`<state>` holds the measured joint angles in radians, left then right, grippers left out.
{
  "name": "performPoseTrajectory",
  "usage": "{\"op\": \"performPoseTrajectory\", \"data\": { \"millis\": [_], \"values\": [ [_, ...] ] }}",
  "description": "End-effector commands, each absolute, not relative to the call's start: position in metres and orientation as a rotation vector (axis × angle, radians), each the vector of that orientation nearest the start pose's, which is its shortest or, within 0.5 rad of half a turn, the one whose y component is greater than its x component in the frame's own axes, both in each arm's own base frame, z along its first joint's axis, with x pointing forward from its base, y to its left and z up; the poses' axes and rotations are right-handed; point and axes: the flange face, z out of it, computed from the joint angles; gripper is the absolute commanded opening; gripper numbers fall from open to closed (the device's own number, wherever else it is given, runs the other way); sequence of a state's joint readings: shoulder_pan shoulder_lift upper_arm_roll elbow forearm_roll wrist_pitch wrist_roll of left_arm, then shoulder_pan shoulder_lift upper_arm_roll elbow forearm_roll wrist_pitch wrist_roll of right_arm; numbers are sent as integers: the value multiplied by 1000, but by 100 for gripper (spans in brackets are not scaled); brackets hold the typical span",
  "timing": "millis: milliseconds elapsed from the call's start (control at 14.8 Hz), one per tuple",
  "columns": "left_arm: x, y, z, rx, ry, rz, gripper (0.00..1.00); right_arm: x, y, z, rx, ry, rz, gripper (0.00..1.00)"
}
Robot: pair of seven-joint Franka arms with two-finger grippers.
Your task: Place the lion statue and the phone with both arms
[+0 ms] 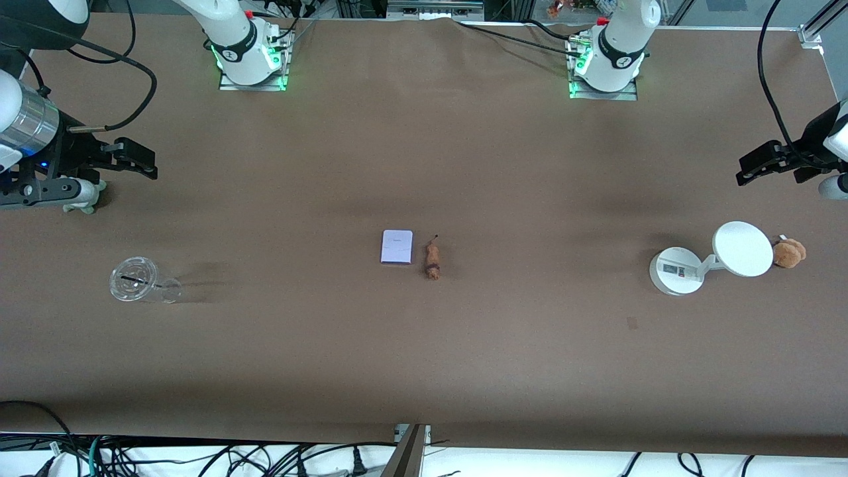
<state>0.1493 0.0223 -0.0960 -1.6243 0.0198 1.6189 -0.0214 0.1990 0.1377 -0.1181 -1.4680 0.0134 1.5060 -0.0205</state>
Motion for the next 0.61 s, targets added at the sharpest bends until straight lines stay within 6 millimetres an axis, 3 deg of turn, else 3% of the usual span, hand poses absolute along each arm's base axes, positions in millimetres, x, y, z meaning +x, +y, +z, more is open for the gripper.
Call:
{"op": "performPoseTrajectory", "data": {
  "millis": [0,541],
  "values": [
    [564,32,592,-3112,-88,27,100,588,53,593,-3149,-158,150,100],
    [564,32,592,-3114,-88,27,100,588,51,594,-3154,-170,146,100]
  ]
}}
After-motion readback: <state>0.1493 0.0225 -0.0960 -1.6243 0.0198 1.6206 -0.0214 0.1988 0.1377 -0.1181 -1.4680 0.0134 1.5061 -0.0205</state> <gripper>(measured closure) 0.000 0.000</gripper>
